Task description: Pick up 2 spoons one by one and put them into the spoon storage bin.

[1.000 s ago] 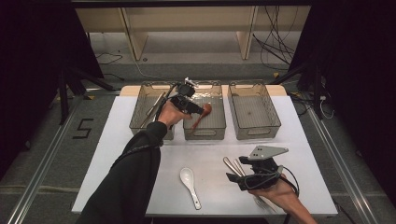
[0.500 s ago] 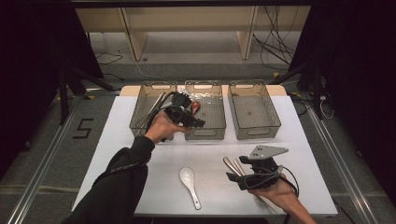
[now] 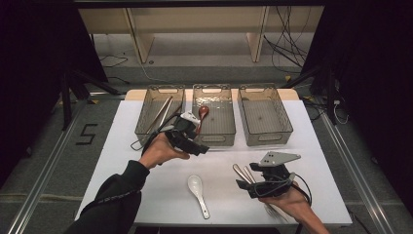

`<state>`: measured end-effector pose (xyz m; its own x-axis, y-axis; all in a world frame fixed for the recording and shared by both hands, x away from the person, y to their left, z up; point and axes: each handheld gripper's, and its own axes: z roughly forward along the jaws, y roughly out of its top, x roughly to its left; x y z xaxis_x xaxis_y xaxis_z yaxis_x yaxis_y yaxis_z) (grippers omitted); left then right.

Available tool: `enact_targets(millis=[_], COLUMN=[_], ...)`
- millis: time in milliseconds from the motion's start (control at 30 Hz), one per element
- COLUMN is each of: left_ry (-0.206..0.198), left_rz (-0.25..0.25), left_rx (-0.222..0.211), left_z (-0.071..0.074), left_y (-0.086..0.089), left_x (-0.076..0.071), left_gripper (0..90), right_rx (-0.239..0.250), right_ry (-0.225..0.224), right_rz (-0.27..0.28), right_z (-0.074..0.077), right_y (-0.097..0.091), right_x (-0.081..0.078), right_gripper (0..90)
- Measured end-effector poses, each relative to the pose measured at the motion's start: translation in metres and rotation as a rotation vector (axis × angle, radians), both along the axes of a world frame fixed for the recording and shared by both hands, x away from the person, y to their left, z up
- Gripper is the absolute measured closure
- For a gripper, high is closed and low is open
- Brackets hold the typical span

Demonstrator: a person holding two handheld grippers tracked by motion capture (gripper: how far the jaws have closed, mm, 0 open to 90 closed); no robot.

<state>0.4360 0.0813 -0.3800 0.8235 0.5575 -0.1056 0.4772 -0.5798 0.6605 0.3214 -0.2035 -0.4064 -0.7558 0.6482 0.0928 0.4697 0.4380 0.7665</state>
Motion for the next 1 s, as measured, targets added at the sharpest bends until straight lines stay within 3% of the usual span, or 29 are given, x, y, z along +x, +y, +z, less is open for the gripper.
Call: enact_targets(millis=[133, 300, 433, 467, 533, 600, 867, 1000], left_ry=[0.009, 0.011, 0.047, 0.044, 0.031, 0.044, 0.059, 0.064], left_rz=[-0.043, -0.02, -0.027, -0.044, -0.043, -0.042, -0.115, -0.172], left_rx=[0.017, 0.063, 0.038, 0.05, 0.038, 0.016, 0.055, 0.058], left_z=[-0.002, -0.01, -0.018, -0.02, -0.023, -0.027, -0.043, -0.047], left_y=[-0.001, -0.003, -0.005, -0.005, -0.004, -0.004, -0.014, -0.022], left_x=[-0.012, -0.032, -0.046, -0.048, -0.052, -0.055, -0.074, -0.085], left_gripper=[25.9, 24.3, 24.4, 24.4, 25.2, 26.6, 40.5, 52.8], right_rx=[0.001, -0.001, -0.001, -0.002, -0.002, -0.005, 0.003, 0.003], right_ry=[-0.002, 0.0, -0.001, -0.001, -0.002, -0.006, -0.014, -0.018], right_rz=[-0.001, -0.001, 0.0, 0.0, -0.002, -0.003, -0.021, -0.024], right_z=[0.0, 0.0, 0.001, 0.001, 0.001, 0.001, 0.003, 0.003], right_y=[0.0, -0.001, 0.001, 0.001, 0.0, 0.0, -0.005, -0.005], right_x=[0.0, 0.0, -0.001, -0.001, -0.001, -0.001, 0.0, -0.001], right_gripper=[26.1, 26.2, 26.1, 26.1, 26.1, 26.1, 26.1, 26.2])
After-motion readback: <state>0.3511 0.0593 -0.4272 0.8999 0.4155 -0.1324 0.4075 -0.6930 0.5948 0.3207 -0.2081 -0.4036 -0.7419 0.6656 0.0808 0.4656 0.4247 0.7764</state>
